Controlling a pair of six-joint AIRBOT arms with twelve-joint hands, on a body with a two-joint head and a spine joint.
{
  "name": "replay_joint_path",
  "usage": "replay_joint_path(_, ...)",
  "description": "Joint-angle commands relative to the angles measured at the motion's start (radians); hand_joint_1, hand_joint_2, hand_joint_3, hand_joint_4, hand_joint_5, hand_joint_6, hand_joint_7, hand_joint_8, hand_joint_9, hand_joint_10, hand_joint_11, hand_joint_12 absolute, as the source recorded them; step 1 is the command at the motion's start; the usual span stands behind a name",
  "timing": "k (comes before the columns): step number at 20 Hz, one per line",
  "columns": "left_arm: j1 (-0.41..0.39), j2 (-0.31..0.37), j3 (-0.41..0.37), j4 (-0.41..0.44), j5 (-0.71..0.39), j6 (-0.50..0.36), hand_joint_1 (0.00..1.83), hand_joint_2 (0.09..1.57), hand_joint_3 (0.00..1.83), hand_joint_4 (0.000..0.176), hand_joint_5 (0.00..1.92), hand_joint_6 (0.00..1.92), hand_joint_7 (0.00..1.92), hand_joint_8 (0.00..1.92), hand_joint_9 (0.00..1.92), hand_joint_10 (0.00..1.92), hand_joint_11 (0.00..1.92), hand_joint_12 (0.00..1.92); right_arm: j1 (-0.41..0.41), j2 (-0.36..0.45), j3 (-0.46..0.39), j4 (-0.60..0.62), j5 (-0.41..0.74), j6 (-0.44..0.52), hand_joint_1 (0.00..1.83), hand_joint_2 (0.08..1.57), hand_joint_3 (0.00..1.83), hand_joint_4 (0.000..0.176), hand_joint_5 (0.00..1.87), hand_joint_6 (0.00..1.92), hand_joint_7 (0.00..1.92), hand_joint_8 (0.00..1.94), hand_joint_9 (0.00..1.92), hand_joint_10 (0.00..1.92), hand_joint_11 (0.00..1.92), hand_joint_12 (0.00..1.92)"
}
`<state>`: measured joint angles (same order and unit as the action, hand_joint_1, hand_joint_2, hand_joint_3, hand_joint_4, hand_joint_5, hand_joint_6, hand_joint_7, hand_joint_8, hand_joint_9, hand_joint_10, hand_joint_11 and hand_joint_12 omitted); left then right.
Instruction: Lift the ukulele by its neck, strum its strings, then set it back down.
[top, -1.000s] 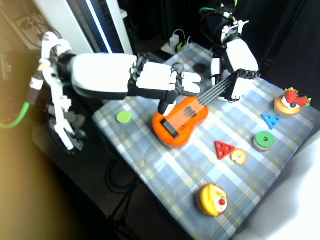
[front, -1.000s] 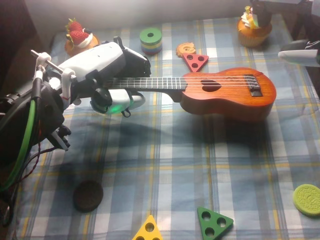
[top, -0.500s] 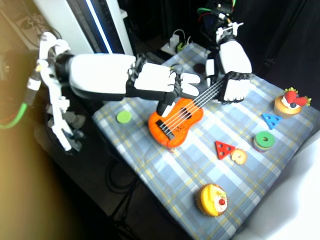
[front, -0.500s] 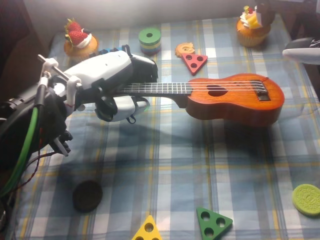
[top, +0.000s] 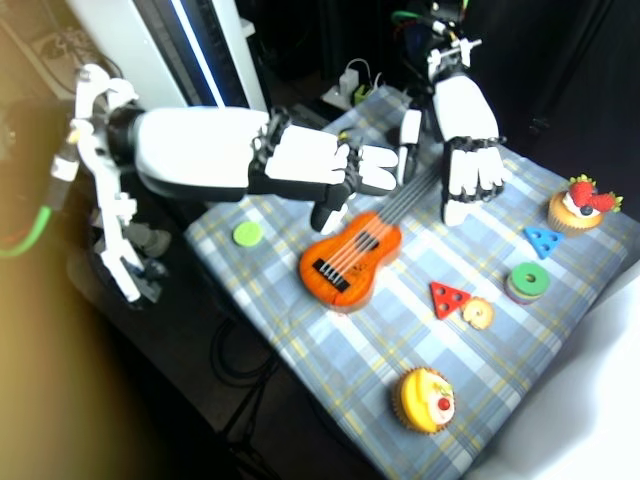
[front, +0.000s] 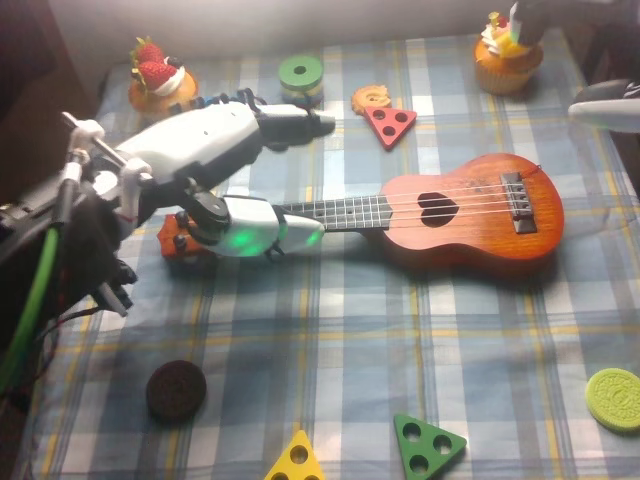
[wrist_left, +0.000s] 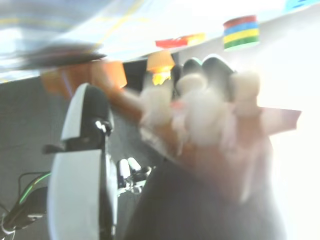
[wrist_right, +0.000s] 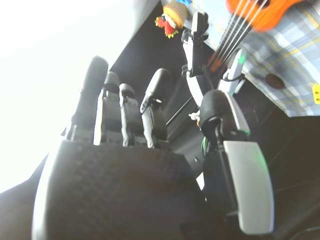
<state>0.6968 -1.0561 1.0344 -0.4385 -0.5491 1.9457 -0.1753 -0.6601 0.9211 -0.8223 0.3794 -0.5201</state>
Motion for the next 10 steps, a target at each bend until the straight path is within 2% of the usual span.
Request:
replay_joint_path(1, -0.006, 0.015, -0.008, 0.033, -0.137, -0.029, 0.73, 1.08, 0.0, 0.025, 0.15, 0.0, 0.2, 0.0, 0.04, 0.55, 0.0, 1.33, 0.009, 0.018, -0.011, 0.036, 0.097, -0.006, 0.42, 1.39, 0.0, 0.0, 0.0, 1.19, 0.0, 0.78, 0.0, 0.9, 0.0, 1.91)
replay_joint_path(2, -0.003, 0.029, -0.019, 0.053, -0.151, -0.057, 0.72, 1.08, 0.0, 0.026, 0.14, 0.0, 0.18, 0.0, 0.04, 0.48, 0.0, 1.24, 0.009, 0.027, -0.019, 0.053, 0.104, -0.028, 0.41, 1.39, 0.0, 0.0, 0.0, 1.17, 0.0, 0.81, 0.0, 0.96, 0.0, 1.91)
replay_joint_path(3, 0.002, 0.048, -0.035, 0.075, -0.171, -0.083, 0.64, 1.06, 0.0, 0.047, 0.04, 0.0, 0.08, 0.0, 0.01, 0.3, 0.0, 0.98, 0.009, 0.041, -0.033, 0.075, 0.11, -0.062, 0.39, 1.38, 0.0, 0.0, 0.0, 1.05, 0.0, 0.65, 0.0, 0.79, 0.0, 1.89)
replay_joint_path(4, 0.009, 0.067, -0.05, 0.093, -0.196, -0.105, 0.61, 1.04, 0.0, 0.059, 0.01, 0.0, 0.01, 0.0, 0.02, 0.11, 0.0, 0.59, 0.009, 0.054, -0.044, 0.099, 0.118, -0.095, 0.31, 1.38, 0.0, 0.0, 0.0, 0.81, 0.0, 0.51, 0.0, 0.62, 0.0, 1.91)
replay_joint_path(5, 0.017, 0.086, -0.065, 0.112, -0.226, -0.132, 0.6, 1.03, 0.0, 0.059, 0.0, 0.0, 0.0, 0.0, 0.02, 0.05, 0.0, 0.39, 0.009, 0.065, -0.052, 0.115, 0.127, -0.111, 0.3, 1.37, 0.0, 0.0, 0.0, 0.74, 0.0, 0.47, 0.0, 0.53, 0.0, 1.91)
replay_joint_path(6, 0.023, 0.104, -0.076, 0.131, -0.255, -0.168, 0.56, 1.05, 0.0, 0.071, 0.0, 0.0, 0.0, 0.0, 0.0, 0.01, 0.0, 0.08, 0.009, 0.076, -0.059, 0.127, 0.134, -0.124, 0.3, 1.37, 0.0, 0.0, 0.0, 0.62, 0.0, 0.31, 0.0, 0.33, 0.0, 1.89)
replay_joint_path(7, 0.029, 0.12, -0.084, 0.148, -0.286, -0.207, 0.51, 1.09, 0.02, 0.059, 0.0, 0.0, 0.0, 0.0, 0.0, 0.0, 0.0, 0.01, 0.009, 0.087, -0.067, 0.138, 0.137, -0.135, 0.23, 1.36, 0.0, 0.0, 0.0, 0.38, 0.0, 0.19, 0.0, 0.22, 0.0, 1.89)
replay_joint_path(8, 0.036, 0.142, -0.091, 0.171, -0.326, -0.261, 0.49, 1.1, 0.02, 0.056, 0.0, 0.0, 0.0, 0.0, 0.0, 0.0, 0.0, 0.0, 0.009, 0.102, -0.075, 0.15, 0.138, -0.139, 0.2, 1.36, 0.0, 0.0, 0.0, 0.31, 0.0, 0.16, 0.0, 0.19, 0.0, 1.89)
replay_joint_path(9, 0.04, 0.153, -0.093, 0.183, -0.347, -0.298, 0.44, 1.12, 0.03, 0.057, 0.0, 0.0, 0.0, 0.0, 0.0, 0.0, 0.0, 0.0, 0.009, 0.109, -0.079, 0.155, 0.139, -0.14, 0.21, 1.38, 0.0, 0.0, 0.0, 0.12, 0.0, 0.05, 0.0, 0.23, 0.0, 1.88)
replay_joint_path(10, 0.047, 0.168, -0.095, 0.199, -0.39, -0.35, 0.41, 1.15, 0.01, 0.077, 0.0, 0.0, 0.0, 0.0, 0.0, 0.0, 0.02, 0.01, 0.009, 0.118, -0.083, 0.17, 0.144, -0.15, 0.21, 1.38, 0.01, 0.0, 0.0, 0.02, 0.0, 0.01, 0.0, 0.24, 0.0, 1.89)
